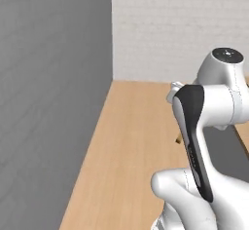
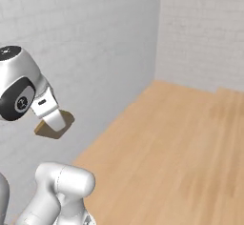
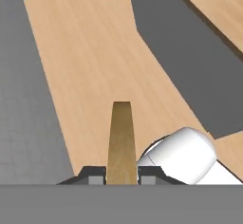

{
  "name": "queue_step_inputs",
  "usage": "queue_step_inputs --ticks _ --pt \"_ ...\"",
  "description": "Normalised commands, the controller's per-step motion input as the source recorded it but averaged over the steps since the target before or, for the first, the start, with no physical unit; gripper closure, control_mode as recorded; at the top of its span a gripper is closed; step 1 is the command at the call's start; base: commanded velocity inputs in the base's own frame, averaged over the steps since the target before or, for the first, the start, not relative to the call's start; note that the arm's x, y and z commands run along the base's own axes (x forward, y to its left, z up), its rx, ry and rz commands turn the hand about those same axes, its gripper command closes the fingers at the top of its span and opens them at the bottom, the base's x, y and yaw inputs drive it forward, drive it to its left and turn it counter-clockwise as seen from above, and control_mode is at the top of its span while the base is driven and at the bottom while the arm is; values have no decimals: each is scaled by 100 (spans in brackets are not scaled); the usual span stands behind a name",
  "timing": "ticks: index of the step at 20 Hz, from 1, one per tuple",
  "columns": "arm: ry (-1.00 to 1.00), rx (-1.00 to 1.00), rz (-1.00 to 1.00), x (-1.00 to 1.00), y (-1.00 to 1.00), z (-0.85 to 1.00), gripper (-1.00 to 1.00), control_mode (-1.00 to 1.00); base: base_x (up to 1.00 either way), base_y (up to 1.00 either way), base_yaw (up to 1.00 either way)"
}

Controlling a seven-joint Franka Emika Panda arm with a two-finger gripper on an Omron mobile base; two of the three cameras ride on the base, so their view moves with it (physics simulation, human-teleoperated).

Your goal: Start the toaster. Once the lever pops up, take the bread to the plate on the dining counter.

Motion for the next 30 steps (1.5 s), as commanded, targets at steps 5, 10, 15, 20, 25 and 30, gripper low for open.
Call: queue_step_inputs --ticks 5,10,15,20,25,30 --pt "0 0 0 0 0 0 100 100 100 22 -29" --pt "0 0 0 0 0 0 100 100 100 15 -28" --pt "0 0 0 0 0 0 100 100 100 9 -27" --pt "0 0 0 0 0 0 100 100 100 1 -28" --pt "0 0 0 0 0 0 100 100 100 0 -28" --pt "0 0 0 0 0 0 100 100 100 5 -28"
